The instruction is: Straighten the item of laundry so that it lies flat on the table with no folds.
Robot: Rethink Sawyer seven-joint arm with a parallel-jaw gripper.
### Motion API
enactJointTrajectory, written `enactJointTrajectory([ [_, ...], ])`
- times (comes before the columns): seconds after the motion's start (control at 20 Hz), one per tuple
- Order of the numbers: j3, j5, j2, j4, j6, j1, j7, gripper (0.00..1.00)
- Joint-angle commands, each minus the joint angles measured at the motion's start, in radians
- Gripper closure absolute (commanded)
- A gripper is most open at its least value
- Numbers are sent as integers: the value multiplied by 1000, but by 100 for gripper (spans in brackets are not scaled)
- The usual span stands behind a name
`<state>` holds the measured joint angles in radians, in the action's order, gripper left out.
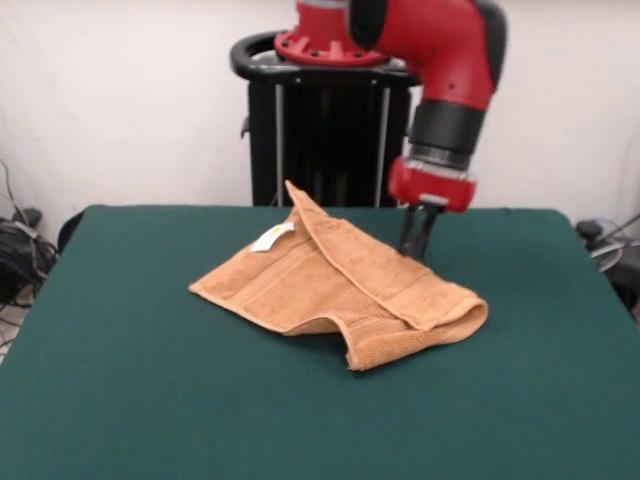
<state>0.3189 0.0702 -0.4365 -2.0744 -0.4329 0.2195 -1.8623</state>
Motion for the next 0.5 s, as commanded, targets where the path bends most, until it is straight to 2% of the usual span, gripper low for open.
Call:
enactJointTrajectory([
  [0.05, -200, 1, -17, 158, 266, -115, -92, 0],
  [0.35, -342, -52, -105, 214, 573, -206, -66, 0],
  [0.5, -360, -62, -111, 235, 604, -212, -82, 0],
])
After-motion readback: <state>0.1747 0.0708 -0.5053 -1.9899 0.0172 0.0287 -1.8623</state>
